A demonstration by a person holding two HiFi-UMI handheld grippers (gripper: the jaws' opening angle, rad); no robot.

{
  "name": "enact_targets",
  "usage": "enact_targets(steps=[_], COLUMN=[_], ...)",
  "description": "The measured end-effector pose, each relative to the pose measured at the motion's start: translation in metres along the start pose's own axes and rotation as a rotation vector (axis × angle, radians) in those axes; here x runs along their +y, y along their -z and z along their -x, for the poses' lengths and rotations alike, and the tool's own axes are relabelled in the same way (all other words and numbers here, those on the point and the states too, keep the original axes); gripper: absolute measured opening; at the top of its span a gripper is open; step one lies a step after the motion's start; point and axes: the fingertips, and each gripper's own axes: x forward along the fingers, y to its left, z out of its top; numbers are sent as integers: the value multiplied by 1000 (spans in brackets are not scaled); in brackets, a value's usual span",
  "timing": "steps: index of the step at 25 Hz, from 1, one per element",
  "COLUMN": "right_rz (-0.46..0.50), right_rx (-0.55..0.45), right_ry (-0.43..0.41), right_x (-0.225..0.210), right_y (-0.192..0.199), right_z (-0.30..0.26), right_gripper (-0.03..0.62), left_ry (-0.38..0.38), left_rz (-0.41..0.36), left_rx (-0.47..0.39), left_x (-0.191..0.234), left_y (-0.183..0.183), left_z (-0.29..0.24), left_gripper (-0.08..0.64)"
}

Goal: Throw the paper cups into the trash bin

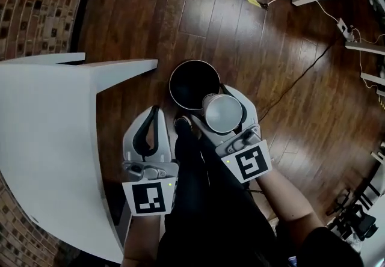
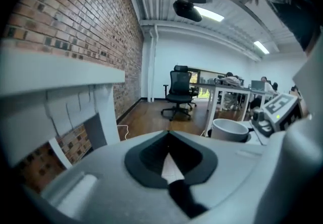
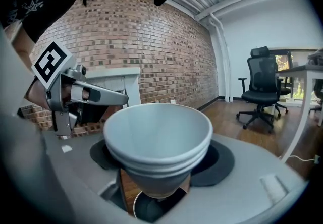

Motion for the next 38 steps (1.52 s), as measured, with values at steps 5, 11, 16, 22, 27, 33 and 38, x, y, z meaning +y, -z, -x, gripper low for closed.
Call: enact_targets(steps=[5, 11, 16, 22, 27, 33, 38], right_rz=[-19, -16, -37, -64, -43, -31, 5], right_rx=[41, 128, 160, 219, 272, 302, 379], right_ry=[-24, -45, -27, -39, -16, -29, -36], right_x=[1, -1, -7, -13, -21, -18, -13], right_y=[46, 100, 137, 180, 216, 251, 278], right_z=[-16, -41, -58, -72, -78, -86, -84], right_gripper=[350, 350, 350, 351, 351, 353, 353], left_ry=[-16, -24, 5, -13, -29, -44, -57], left_rz=[6, 27, 21, 24, 45, 48, 61], left_rx=[28, 97, 135, 160, 176, 224, 264], left_x=[2, 3, -4, 1, 5, 6, 4], left_y=[39, 87, 118, 155, 180, 217, 241], left_z=[-14, -32, -48, -68, -78, -85, -85], left_gripper=[5, 5, 5, 5, 5, 5, 5])
